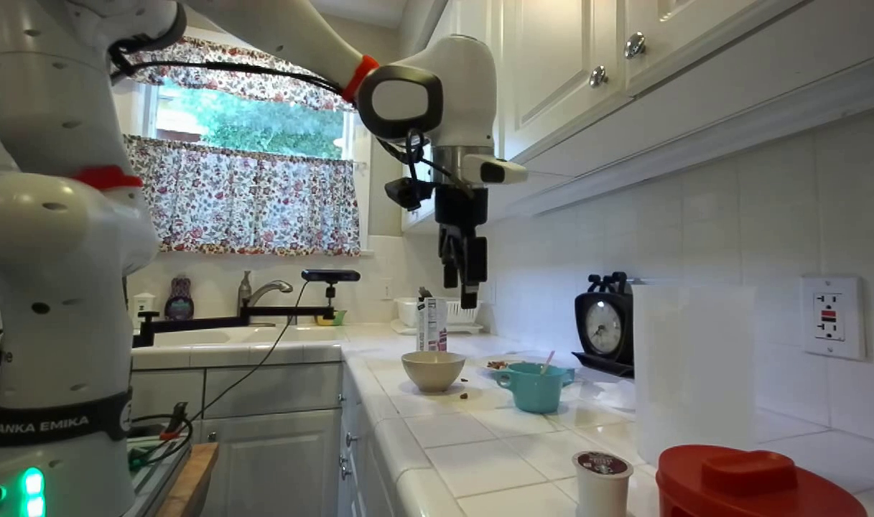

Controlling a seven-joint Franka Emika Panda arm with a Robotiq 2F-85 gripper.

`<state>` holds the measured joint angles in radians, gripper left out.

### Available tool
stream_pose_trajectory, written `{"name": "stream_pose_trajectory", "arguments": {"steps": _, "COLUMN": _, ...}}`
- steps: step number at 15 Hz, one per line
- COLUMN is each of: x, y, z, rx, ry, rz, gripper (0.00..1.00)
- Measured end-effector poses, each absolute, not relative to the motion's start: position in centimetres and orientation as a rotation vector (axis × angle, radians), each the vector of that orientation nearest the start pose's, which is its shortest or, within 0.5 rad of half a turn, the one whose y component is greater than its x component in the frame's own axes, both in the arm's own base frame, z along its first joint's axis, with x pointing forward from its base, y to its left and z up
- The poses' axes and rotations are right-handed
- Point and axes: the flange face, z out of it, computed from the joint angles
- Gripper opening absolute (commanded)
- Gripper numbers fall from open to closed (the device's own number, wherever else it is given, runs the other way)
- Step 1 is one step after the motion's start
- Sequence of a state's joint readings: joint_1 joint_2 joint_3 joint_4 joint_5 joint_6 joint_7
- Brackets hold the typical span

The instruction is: Use the straw to stir in the brown bowl

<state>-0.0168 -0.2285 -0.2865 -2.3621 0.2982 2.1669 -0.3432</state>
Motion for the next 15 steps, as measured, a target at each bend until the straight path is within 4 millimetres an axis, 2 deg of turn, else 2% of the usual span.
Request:
{"name": "stream_pose_trajectory", "arguments": {"steps": 3, "x": 46.6, "y": -13.4, "z": 41.5, "rx": -2.765, "ry": 0.162, "rz": -0.048, "gripper": 1.00}}
{"name": "stream_pose_trajectory", "arguments": {"steps": 6, "x": 47.8, "y": -15.0, "z": 41.3, "rx": -2.711, "ry": 0.188, "rz": 0.012, "gripper": 1.00}}
{"name": "stream_pose_trajectory", "arguments": {"steps": 11, "x": 49.0, "y": -19.2, "z": 40.6, "rx": -2.668, "ry": 0.321, "rz": -0.007, "gripper": 1.00}}
{"name": "stream_pose_trajectory", "arguments": {"steps": 15, "x": 49.7, "y": -19.7, "z": 39.8, "rx": -2.624, "ry": 0.365, "rz": -0.067, "gripper": 1.00}}
